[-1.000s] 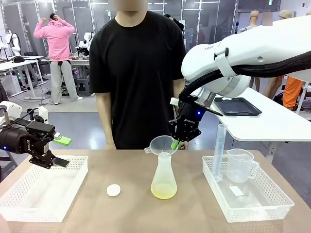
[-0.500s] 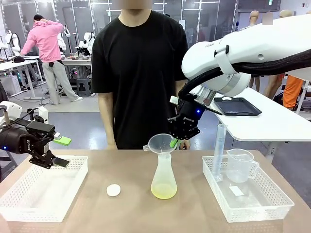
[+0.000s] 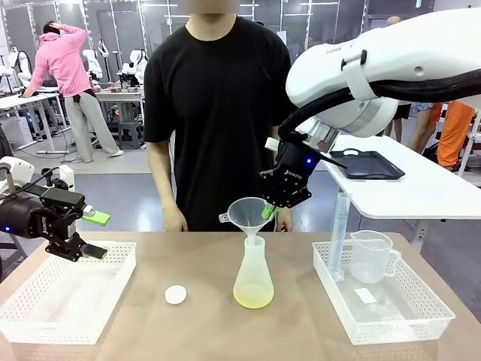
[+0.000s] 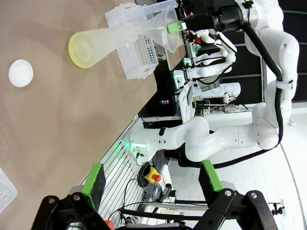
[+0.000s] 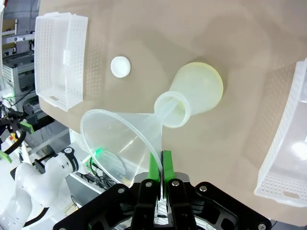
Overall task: Prepare the solutions needed for the experiment.
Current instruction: Once the solution is in the Big flask , pick up the Plastic Funnel and place it back into the right Organizing basket.
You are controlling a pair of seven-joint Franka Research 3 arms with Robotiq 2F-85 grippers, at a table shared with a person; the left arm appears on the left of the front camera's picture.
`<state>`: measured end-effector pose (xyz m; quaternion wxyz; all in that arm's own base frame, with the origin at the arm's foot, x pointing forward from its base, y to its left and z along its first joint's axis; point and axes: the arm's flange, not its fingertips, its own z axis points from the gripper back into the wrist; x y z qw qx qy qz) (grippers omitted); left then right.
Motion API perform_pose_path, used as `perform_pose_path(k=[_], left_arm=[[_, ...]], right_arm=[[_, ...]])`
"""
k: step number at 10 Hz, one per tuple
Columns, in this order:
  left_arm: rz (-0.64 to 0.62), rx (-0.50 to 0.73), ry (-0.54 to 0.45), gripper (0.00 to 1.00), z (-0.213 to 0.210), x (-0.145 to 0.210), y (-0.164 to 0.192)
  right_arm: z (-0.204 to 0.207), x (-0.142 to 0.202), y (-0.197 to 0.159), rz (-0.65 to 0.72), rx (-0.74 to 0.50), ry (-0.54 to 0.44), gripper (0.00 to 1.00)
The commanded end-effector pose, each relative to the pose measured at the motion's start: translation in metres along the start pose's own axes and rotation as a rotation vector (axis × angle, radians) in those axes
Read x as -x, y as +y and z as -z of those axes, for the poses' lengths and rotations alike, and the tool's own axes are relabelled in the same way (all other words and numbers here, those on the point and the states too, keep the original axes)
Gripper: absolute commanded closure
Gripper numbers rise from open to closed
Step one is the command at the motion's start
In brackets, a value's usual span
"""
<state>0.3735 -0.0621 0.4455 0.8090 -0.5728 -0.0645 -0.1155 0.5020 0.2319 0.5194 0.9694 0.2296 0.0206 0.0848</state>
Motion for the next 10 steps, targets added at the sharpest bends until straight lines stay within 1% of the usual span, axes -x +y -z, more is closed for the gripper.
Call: perform_pose_path(k=[1, 4, 5, 6, 8, 9, 10], left_arm=[[0.006, 0.021, -0.006, 0.00, 0.001, -0.001, -0.002], [0.006, 0.021, -0.006, 0.00, 0.001, -0.001, -0.002], [0.006, 0.021, -0.006, 0.00, 0.001, -0.001, -0.002], [0.006, 0.021, -0.006, 0.00, 0.001, -0.001, -0.002], [0.006, 0.021, -0.006, 0.00, 0.001, -0.001, -0.002], [0.006, 0.021, -0.006, 0.00, 0.001, -0.001, -0.002], [0.006, 0.021, -0.006, 0.00, 0.001, -0.001, -0.002]], right_arm=[[-0.015, 0.011, 0.011, 0.041, -0.002, -0.018, 1.00], [-0.045, 0.026, 0.024, -0.012, -0.030, -0.085, 1.00], [-0.054, 0.032, 0.029, -0.011, -0.029, -0.105, 1.00], [-0.058, 0.033, 0.033, -0.006, -0.030, -0.114, 1.00], [-0.058, 0.032, 0.041, -0.010, -0.056, -0.096, 1.00], [-0.070, 0.040, 0.032, -0.009, -0.057, -0.096, 1.00], [-0.087, 0.052, 0.012, 0.009, -0.054, -0.105, 1.00]])
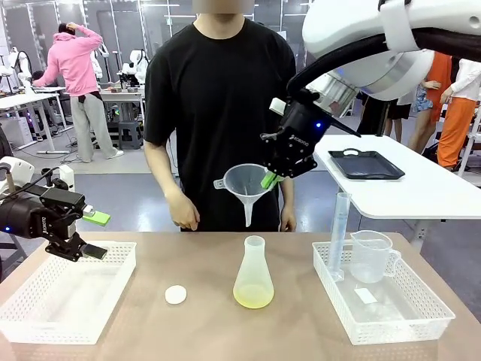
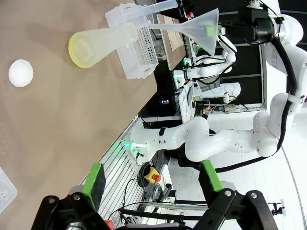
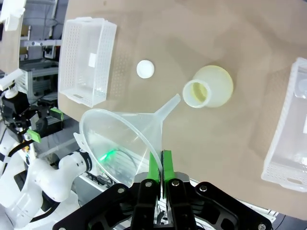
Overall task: Prepare the solutions needed for the experiment.
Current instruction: Once the solution is in the Big flask , pick up the Plastic Funnel and place it back into the right Organizing basket.
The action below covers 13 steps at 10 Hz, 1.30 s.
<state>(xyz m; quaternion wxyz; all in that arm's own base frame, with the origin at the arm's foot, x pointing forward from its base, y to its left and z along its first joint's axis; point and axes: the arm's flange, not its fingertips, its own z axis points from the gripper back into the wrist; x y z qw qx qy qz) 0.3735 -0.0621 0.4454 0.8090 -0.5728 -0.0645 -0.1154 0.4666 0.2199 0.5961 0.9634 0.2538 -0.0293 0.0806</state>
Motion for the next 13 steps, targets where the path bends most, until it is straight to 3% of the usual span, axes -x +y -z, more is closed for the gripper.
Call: perform_pose_path(k=[1, 7, 10, 11, 13], left_arm=[[0.006, 0.021, -0.006, 0.00, 0.001, -0.001, -0.002], [0.006, 0.021, -0.006, 0.00, 0.001, -0.001, -0.002], [0.006, 0.021, -0.006, 0.00, 0.001, -0.001, -0.002], [0.006, 0.021, -0.006, 0.00, 0.001, -0.001, -0.002], [0.006, 0.021, -0.006, 0.00, 0.001, -0.001, -0.002]], right_arm=[[-0.032, 0.020, -0.037, 0.062, 0.002, -0.007, 1.00], [-0.089, 0.087, -0.169, 0.362, 0.029, -0.149, 1.00], [-0.080, 0.108, -0.189, 0.342, -0.025, -0.207, 1.00], [-0.094, 0.096, -0.191, 0.379, 0.007, -0.145, 1.00], [-0.094, 0.096, -0.191, 0.379, 0.007, -0.145, 1.00]])
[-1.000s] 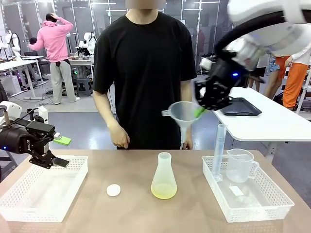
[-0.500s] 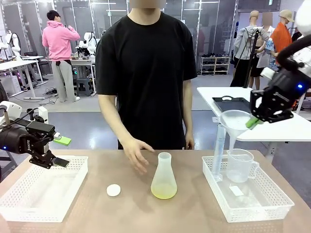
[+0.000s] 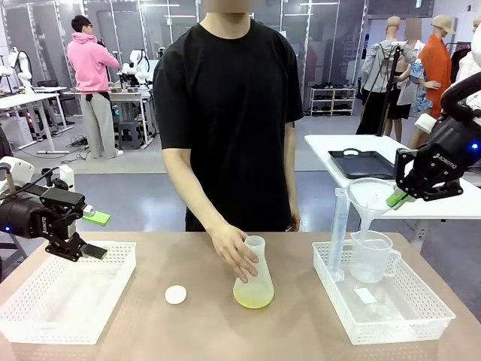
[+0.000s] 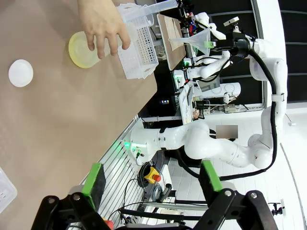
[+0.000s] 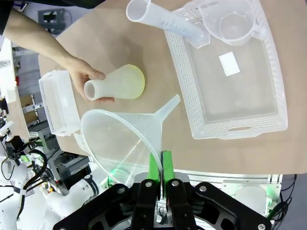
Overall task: Prepare the solutions needed for the experiment.
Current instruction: Once the solution is in the Big flask , pick up the Plastic Funnel and place it back into the right Organizing basket.
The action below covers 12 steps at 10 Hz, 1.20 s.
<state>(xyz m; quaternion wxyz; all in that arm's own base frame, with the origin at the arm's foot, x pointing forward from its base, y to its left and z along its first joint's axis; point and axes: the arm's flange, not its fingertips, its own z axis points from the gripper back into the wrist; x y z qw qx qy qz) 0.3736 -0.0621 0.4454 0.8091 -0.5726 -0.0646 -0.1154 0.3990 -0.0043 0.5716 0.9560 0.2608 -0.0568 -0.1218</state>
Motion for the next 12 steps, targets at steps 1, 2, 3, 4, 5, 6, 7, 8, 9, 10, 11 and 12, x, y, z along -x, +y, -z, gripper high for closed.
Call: perform_pose_path(k=[1, 2, 3, 4, 5, 6, 7, 8, 9, 10, 11, 12], left_arm=[[0.006, 0.021, -0.006, 0.00, 0.001, -0.001, -0.002], [0.006, 0.021, -0.006, 0.00, 0.001, -0.001, -0.002], [0.006, 0.021, -0.006, 0.00, 0.001, -0.001, -0.002], [0.006, 0.021, -0.006, 0.00, 0.001, -0.001, -0.002], [0.006, 0.021, -0.006, 0.00, 0.001, -0.001, -0.002], [0.006, 0.021, -0.006, 0.00, 0.001, -0.001, -0.002], [0.006, 0.021, -0.006, 0.00, 0.001, -0.001, -0.002], [0.006, 0.021, -0.006, 0.00, 0.001, -0.001, -0.002], [0.006, 0.021, -0.006, 0.00, 0.001, -0.001, -0.002], [0.006, 0.021, -0.006, 0.00, 0.001, -0.001, -0.002], [0.006, 0.021, -0.006, 0.00, 0.001, -0.001, -0.002], [0.006, 0.021, -0.006, 0.00, 0.001, -0.001, -0.002]], right_arm=[[-0.003, -0.004, 0.004, 0.001, 0.010, 0.011, 1.00], [0.000, 0.000, 0.000, 0.000, 0.000, 0.000, 0.96], [0.010, -0.009, -0.009, 0.067, 0.045, 0.051, 0.96], [0.021, -0.017, -0.023, 0.156, 0.090, 0.080, 0.96], [0.028, -0.019, -0.031, 0.196, 0.095, 0.124, 0.96], [0.037, -0.021, -0.041, 0.243, 0.106, 0.153, 0.96], [0.051, -0.024, -0.049, 0.281, 0.114, 0.194, 0.96], [0.066, -0.028, -0.058, 0.335, 0.133, 0.224, 0.96], [0.079, -0.034, -0.067, 0.377, 0.156, 0.240, 0.96], [0.092, -0.038, -0.075, 0.434, 0.184, 0.263, 0.96], [0.104, -0.041, -0.080, 0.451, 0.219, 0.273, 0.96], [0.115, -0.044, -0.085, 0.459, 0.232, 0.267, 0.96]])
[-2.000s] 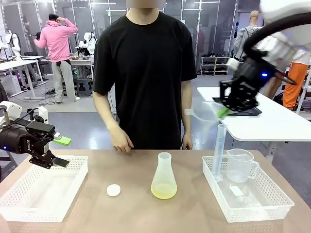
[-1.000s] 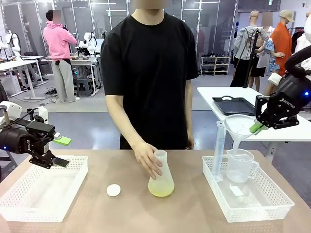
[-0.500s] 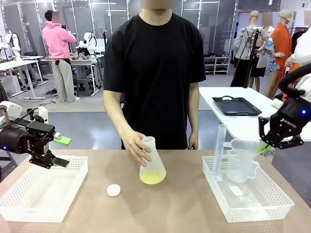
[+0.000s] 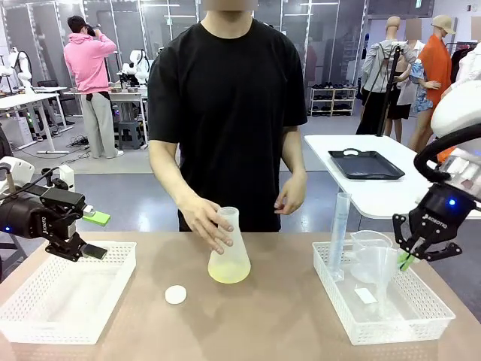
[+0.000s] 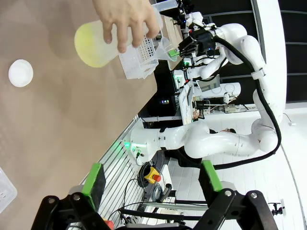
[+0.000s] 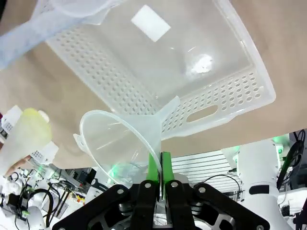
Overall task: Prepare the solutions needed for the experiment.
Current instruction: Once the solution is in the Big flask , pick up the Plastic Funnel and place it back into the right Organizing basket.
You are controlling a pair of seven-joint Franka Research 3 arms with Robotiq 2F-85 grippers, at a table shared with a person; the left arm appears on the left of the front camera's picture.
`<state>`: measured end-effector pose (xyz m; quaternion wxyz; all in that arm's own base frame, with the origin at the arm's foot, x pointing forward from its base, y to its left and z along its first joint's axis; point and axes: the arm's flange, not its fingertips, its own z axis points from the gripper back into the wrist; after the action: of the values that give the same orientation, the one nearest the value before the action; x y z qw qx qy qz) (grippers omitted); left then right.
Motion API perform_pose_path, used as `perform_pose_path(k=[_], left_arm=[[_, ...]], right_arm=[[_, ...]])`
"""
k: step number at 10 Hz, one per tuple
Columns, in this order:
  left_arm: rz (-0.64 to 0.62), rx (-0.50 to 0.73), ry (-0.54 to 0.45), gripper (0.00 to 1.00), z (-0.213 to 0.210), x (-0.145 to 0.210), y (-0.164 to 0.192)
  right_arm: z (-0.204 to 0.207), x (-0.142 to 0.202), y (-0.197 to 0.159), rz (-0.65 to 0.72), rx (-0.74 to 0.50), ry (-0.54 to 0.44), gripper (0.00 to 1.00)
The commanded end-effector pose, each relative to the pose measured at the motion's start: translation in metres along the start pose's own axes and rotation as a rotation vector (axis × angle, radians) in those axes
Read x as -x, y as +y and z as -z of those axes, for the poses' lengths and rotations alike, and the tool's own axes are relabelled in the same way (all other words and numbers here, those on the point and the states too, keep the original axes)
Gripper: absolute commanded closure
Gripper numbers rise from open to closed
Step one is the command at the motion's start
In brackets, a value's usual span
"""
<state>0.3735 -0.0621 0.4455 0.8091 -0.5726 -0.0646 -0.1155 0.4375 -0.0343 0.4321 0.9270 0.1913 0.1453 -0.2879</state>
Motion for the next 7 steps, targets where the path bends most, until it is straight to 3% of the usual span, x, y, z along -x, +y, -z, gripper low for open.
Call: perform_pose_path(k=[1, 2, 5, 6, 7], left_arm=[[0.006, 0.021, -0.006, 0.00, 0.001, -0.001, -0.002], [0.006, 0.021, -0.006, 0.00, 0.001, -0.001, -0.002], [0.006, 0.021, -0.006, 0.00, 0.001, -0.001, -0.002], [0.006, 0.021, -0.006, 0.00, 0.001, -0.001, -0.002], [0.006, 0.021, -0.006, 0.00, 0.001, -0.001, -0.002]], right_arm=[[0.007, -0.011, 0.005, 0.047, 0.035, -0.048, 0.96], [0.011, -0.015, 0.004, 0.061, 0.049, -0.058, 0.96], [0.011, -0.022, 0.005, 0.071, 0.015, -0.117, 0.67], [0.011, -0.020, -0.001, 0.040, 0.014, -0.050, 0.67], [0.011, -0.020, -0.001, 0.040, 0.014, -0.050, 0.67]])
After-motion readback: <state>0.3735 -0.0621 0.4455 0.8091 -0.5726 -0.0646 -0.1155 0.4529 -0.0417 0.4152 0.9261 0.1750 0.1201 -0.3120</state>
